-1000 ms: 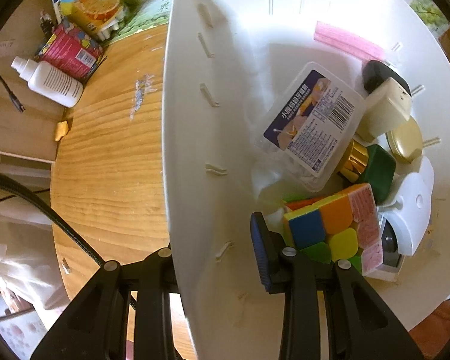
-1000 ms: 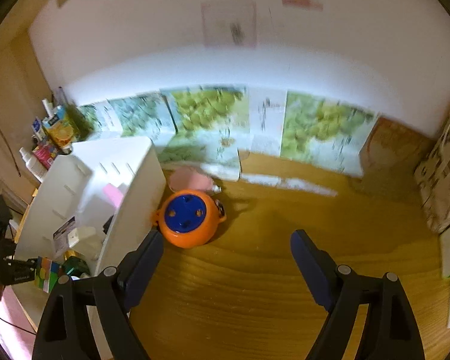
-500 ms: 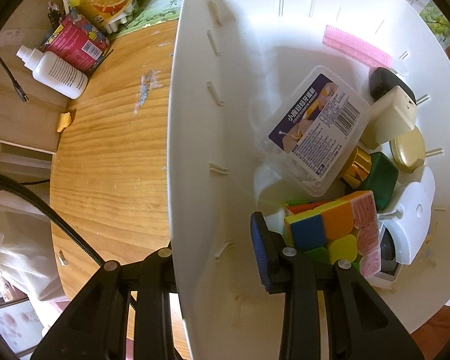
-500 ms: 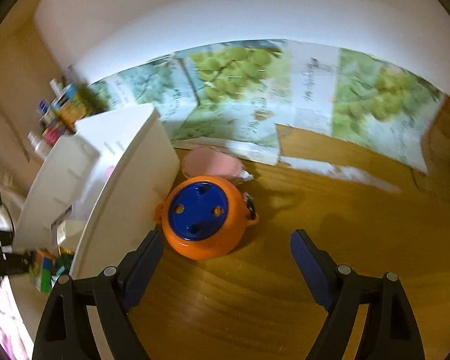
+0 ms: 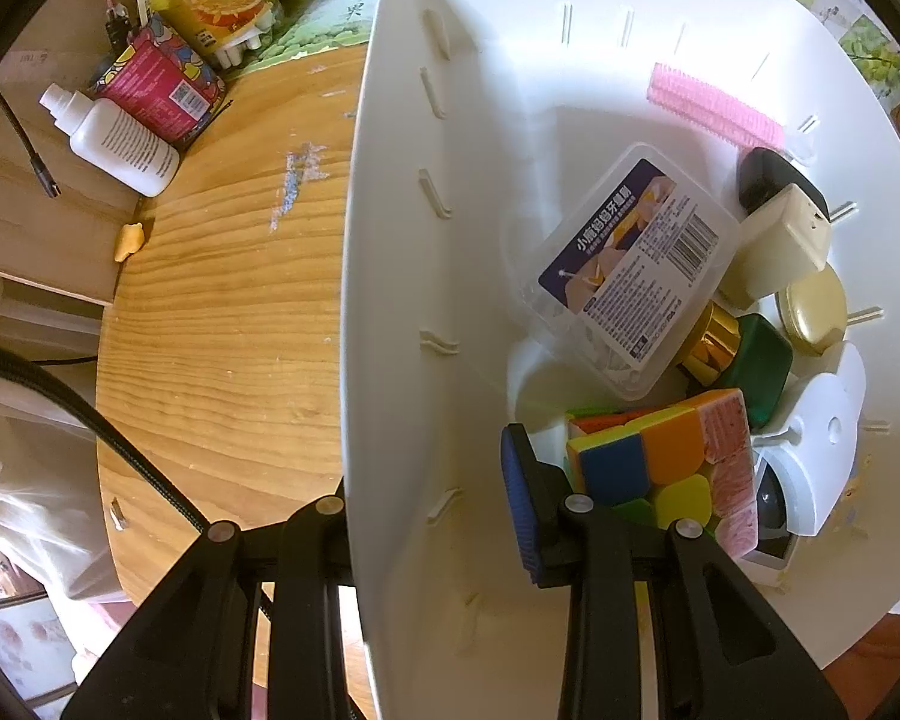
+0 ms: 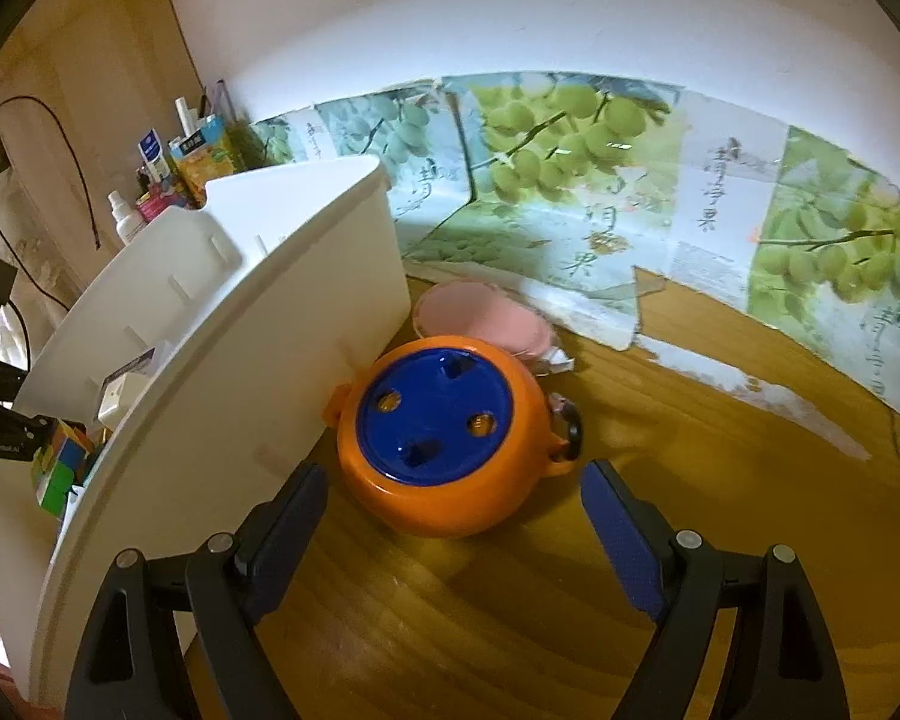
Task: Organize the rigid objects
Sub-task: 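Move the right tool to the orange reel with blue lid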
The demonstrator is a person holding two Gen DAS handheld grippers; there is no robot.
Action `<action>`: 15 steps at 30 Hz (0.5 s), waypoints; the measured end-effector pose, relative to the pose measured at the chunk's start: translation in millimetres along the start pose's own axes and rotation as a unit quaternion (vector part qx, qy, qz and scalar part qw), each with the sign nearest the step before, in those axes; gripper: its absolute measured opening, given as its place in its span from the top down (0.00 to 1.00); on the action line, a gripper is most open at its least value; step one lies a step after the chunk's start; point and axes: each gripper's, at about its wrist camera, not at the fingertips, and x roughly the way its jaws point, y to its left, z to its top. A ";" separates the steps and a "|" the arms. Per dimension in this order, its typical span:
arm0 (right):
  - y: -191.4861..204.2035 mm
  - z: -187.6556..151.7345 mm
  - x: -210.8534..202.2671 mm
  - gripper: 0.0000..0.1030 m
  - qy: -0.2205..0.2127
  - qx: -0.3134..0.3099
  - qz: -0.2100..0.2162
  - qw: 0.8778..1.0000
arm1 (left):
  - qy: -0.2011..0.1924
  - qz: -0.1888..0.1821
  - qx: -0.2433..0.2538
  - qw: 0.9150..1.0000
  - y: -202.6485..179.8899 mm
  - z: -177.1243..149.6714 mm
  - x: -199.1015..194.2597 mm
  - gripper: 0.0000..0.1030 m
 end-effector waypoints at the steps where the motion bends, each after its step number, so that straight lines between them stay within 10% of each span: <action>1: 0.7 -0.2 2.8 0.16 0.003 -0.003 0.002 1.000 | -0.001 -0.001 -0.001 1.000 0.4 -0.3 -0.2 0.66; 15: 3.1 -2.3 13.7 0.17 -0.015 -0.016 -0.008 1.000 | -0.007 -0.007 -0.009 1.000 5.3 -1.9 -2.1 0.65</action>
